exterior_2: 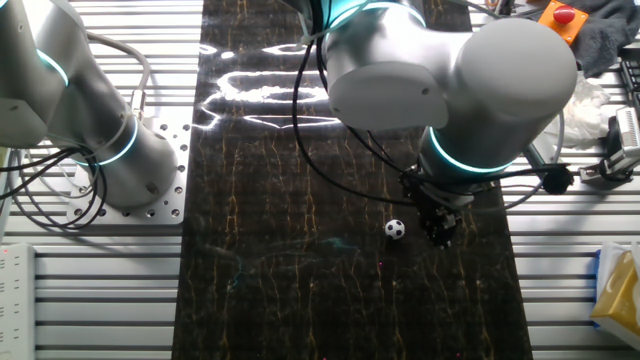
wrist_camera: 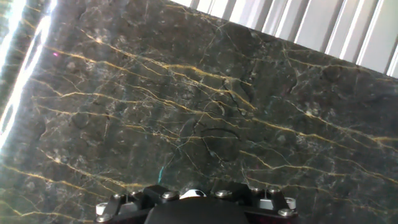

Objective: Push the soccer ball into the goal

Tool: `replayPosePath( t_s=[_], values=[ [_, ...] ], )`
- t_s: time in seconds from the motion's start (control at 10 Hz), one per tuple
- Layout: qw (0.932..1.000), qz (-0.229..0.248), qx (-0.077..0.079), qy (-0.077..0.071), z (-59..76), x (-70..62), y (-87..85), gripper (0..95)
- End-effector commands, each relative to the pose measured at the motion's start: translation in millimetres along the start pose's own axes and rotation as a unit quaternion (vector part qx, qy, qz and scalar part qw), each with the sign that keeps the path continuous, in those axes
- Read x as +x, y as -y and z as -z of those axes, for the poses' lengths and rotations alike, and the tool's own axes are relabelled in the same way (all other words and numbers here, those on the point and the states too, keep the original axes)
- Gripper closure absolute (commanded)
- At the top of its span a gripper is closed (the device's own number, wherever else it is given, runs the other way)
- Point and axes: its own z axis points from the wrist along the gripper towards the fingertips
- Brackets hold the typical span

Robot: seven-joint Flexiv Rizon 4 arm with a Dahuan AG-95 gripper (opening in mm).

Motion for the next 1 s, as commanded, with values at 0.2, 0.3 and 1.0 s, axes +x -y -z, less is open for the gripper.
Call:
replayPosePath(
  t_s=[0.2, 0.3, 1.0],
  values=[
    [1.0000, 0.004, -0.003, 0.001, 0.3, -0.2, -0.6, 19.0],
    [1.0000, 0.005, -0.002, 0.001, 0.3, -0.2, -0.6, 19.0],
    [0.9998, -0.001, -0.010, -0.019, 4.2, 1.6, -2.8, 19.0]
  ],
)
